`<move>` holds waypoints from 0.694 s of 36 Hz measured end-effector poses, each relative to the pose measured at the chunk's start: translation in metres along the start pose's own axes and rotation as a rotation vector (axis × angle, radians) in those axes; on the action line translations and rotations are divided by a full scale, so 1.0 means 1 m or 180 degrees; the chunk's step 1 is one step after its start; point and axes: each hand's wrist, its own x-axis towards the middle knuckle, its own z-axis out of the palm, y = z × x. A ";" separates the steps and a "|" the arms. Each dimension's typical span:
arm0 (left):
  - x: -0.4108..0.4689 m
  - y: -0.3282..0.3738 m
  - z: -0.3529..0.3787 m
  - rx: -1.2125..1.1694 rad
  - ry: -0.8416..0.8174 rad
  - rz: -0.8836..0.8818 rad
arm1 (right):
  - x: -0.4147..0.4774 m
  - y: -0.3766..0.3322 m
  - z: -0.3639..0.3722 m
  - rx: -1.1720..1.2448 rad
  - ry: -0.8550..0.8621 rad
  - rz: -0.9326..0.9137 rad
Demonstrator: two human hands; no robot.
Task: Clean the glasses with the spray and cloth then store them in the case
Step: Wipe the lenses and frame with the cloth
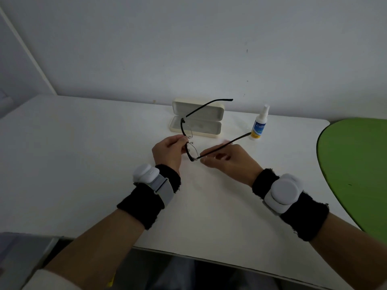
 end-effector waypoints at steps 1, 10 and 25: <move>0.000 0.000 0.000 -0.0017 0.0017 0.0016 | 0.001 0.000 0.002 0.0102 -0.0006 0.0002; -0.003 0.003 0.001 -0.0350 0.0051 0.0071 | 0.004 -0.002 0.006 0.0657 0.0394 0.0074; -0.010 0.004 -0.004 -0.0596 -0.0302 -0.0115 | 0.014 0.001 0.002 0.0437 0.1250 -0.0354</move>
